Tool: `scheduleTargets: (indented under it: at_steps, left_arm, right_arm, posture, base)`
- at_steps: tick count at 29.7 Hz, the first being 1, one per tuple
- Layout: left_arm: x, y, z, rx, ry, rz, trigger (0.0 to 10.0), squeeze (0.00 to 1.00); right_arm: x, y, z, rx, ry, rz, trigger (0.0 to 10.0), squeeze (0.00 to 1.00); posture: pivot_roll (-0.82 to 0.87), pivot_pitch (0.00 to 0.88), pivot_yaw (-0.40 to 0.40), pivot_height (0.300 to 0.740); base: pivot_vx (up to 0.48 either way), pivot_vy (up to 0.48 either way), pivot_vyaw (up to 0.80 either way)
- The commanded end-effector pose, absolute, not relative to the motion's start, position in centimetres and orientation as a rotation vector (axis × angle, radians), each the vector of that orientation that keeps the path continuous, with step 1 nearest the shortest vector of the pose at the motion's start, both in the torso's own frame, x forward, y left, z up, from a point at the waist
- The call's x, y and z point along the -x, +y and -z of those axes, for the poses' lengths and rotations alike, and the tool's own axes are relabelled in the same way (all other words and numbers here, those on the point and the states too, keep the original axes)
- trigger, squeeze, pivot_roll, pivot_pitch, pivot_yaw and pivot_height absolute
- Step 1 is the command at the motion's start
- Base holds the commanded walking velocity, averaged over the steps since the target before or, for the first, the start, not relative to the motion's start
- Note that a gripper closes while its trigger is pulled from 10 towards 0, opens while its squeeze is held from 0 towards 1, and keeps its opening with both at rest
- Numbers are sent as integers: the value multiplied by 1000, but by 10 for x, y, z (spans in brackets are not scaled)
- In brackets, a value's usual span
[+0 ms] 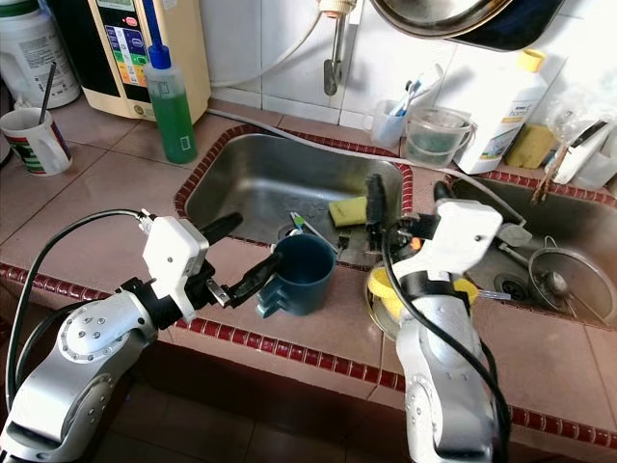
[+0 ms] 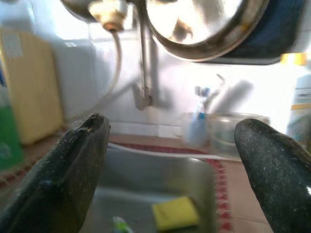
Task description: Kitchen organization
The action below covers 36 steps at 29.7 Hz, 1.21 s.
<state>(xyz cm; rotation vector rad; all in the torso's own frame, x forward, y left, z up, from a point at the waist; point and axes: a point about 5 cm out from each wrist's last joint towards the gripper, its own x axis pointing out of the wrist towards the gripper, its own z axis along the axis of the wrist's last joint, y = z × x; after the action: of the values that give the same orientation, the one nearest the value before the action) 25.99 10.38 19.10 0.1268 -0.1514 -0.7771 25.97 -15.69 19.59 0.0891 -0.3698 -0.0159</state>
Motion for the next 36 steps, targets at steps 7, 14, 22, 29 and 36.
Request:
scheduleTargets:
  at_steps: [7, 14, 22, 29, 36]
  left_arm:
    - [-262, 99, -196, -71, -140, 725, 10000, 0]
    - [-264, 95, -198, -73, -93, 749, 10000, 0]
    - [-265, 91, -204, -98, -52, 803, 10000, 0]
    - [-270, 91, -206, -119, -16, 820, 10000, 0]
    - [-279, 92, -212, -165, 1, 827, 10000, 0]
  right_arm:
    - [-253, -171, -193, -56, -393, 181, 10000, 0]
    - [-252, -185, -196, -29, -430, 274, 10000, 0]
    - [-251, -181, -201, -42, -445, 242, 10000, 0]
    - [-245, -149, -200, -112, -399, 65, 10000, 0]
    - [-222, -135, -188, -54, -323, -111, 10000, 0]
  posture:
    - [-209, 98, -14, 732]
    - [-217, 99, 0, 732]
    - [-225, 97, 16, 732]
    - [-231, 102, 19, 732]
    - [-245, 132, 31, 732]
  base:
    - [0, 0, 0]
    - [0, 0, 0]
    - [0, 0, 0]
    - [0, 0, 0]
    - [0, 0, 0]
